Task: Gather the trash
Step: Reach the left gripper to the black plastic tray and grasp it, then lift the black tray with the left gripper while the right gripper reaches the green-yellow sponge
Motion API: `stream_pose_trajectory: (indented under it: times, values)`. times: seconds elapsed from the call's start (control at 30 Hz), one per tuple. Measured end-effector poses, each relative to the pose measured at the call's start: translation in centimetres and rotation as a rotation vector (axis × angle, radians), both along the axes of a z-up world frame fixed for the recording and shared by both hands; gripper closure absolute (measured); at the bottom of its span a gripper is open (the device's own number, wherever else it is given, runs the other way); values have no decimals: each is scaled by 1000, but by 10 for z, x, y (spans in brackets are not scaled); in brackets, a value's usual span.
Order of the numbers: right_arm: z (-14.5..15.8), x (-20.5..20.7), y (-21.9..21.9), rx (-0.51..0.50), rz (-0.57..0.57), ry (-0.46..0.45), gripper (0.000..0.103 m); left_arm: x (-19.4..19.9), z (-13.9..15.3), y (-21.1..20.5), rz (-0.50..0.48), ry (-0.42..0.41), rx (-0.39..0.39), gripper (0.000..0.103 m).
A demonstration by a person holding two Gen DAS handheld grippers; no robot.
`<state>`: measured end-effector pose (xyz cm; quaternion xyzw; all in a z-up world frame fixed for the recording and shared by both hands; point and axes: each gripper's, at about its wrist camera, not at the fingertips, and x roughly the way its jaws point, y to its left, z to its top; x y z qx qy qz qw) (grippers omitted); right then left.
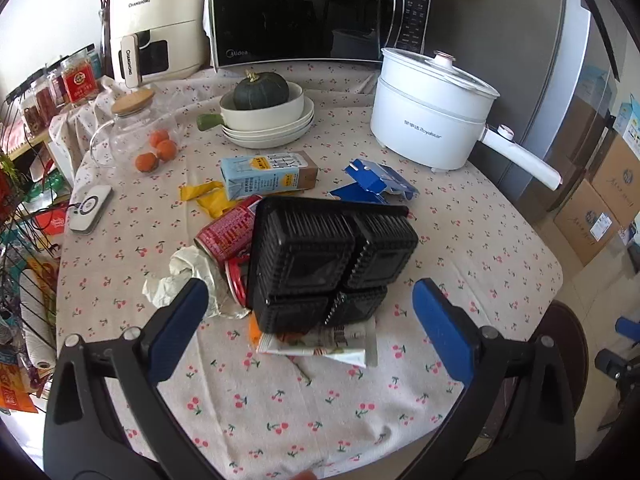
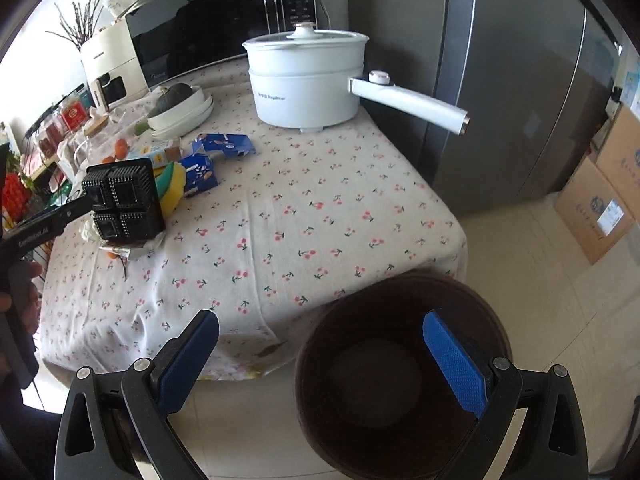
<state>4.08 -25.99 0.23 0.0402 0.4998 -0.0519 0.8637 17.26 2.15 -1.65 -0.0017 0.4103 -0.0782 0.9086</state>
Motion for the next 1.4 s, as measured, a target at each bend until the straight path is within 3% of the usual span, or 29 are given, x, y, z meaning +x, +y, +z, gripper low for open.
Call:
stream_pose_trajectory:
  times: [0.27, 0.4, 0.5, 0.57, 0.7, 0.83, 1.1, 1.4]
  values:
    - [-5, 7, -15, -8, -31, 16, 0, 36, 9, 4, 28, 35, -185, 3]
    - [-5, 7, -14, 0, -22, 22, 0, 53, 4, 7, -13, 53, -224, 4]
    - [-7, 6, -13, -3, -17, 31, 0, 55, -5, 8, -99, 96, -297, 15]
    - [-7, 6, -14, 6, -21, 35, 0, 50, -5, 3, -164, 112, -275, 17]
    - [-6, 4, -17, 15, -34, 35, 0, 30, -9, -15, -283, 126, -139, 19]
    - [-7, 2, -17, 15, -35, 37, 0, 9, -20, -24, -380, 166, -55, 19]
    - [-11, -4, -16, 6, -31, 52, 0, -20, -60, -25, -413, 277, 165, 22]
    - [-15, -6, -10, 11, -15, 67, 0, -32, -43, 11, -350, 255, 39, 15]
